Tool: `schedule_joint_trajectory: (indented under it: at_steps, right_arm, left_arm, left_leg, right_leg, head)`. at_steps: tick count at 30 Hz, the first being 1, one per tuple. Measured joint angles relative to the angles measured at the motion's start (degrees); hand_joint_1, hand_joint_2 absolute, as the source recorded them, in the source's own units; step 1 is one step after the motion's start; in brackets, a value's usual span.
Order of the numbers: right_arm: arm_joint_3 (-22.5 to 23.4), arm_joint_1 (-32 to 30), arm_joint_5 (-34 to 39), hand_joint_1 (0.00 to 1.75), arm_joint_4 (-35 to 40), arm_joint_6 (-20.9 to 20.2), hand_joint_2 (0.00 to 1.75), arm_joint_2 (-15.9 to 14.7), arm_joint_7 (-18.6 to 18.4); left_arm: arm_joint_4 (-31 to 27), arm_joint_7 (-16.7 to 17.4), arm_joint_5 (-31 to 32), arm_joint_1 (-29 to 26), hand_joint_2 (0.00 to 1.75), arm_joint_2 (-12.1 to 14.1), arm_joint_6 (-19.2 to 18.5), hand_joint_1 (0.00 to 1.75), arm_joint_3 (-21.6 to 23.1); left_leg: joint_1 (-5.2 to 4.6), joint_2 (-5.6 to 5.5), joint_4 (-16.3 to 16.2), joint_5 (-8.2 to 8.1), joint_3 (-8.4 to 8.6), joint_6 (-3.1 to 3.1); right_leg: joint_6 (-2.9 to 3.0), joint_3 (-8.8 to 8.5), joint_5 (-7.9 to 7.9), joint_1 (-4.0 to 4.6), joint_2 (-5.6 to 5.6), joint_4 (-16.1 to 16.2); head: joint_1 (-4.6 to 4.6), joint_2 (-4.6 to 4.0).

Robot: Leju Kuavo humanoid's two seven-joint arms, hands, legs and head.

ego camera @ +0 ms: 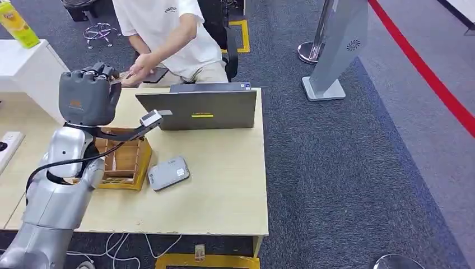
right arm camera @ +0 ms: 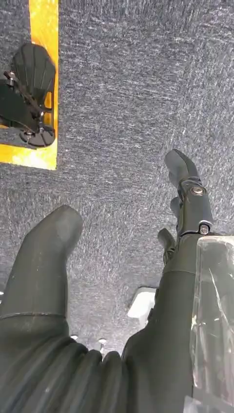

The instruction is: Pass the card to the sensor for recognition and then transmit it.

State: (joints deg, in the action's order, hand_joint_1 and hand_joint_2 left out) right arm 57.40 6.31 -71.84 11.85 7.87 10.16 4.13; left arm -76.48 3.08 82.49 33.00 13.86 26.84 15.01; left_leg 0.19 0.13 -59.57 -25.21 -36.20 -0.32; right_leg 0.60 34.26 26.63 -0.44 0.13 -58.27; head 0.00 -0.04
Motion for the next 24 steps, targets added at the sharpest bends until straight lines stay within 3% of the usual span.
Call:
schedule_joint_trajectory:
  at_steps: [15, 18, 21, 24]
  right_arm:
    - [-0.1, 0.2, -0.9, 0.00, 0.0, 0.0, 1.75, 0.0, -0.6]
    - [-0.6, 0.3, -1.2, 0.00, 0.0, -0.2, 1.75, 0.0, -1.1]
    - [-1.2, 0.6, -1.9, 0.00, 0.0, -0.5, 1.75, 0.0, -1.8]
    - [-1.4, 0.9, -2.0, 0.00, 0.0, -0.6, 1.75, 0.0, -2.2]
  left_arm:
    - [1.5, 0.7, 1.1, 1.7, 1.75, 0.0, 0.5, 1.75, -1.7]
    - [6.6, 3.3, 4.6, 5.0, 1.75, 0.5, 0.1, 1.75, -2.4]
    - [16.7, 6.2, 6.3, 10.8, 1.75, 1.4, 0.6, 1.75, -3.1]
    - [24.9, 6.8, 6.3, 15.5, 1.75, 1.9, 0.9, 1.75, -3.7]
  left_leg:
    - [0.00, 0.00, 0.0, 0.00, 0.00, 0.00]
    - [0.00, 0.00, 0.0, 0.01, -0.01, 0.00]
    - [0.01, 0.01, 0.0, 0.07, 0.00, -0.04]
    - [0.02, 0.01, 0.0, 0.11, 0.00, -0.04]
  right_leg:
    - [0.00, 0.01, 0.00, 0.00, -0.01, 0.0]
    - [0.01, 0.01, -0.01, 0.00, 0.00, 0.0]
    - [0.01, 0.02, -0.03, 0.01, 0.01, 0.0]
    - [0.02, 0.02, -0.04, 0.01, 0.01, 0.0]
  head:
    - [0.00, 0.00]
    - [0.02, 0.00]
    - [0.00, 0.00]
    - [-0.04, 0.00]
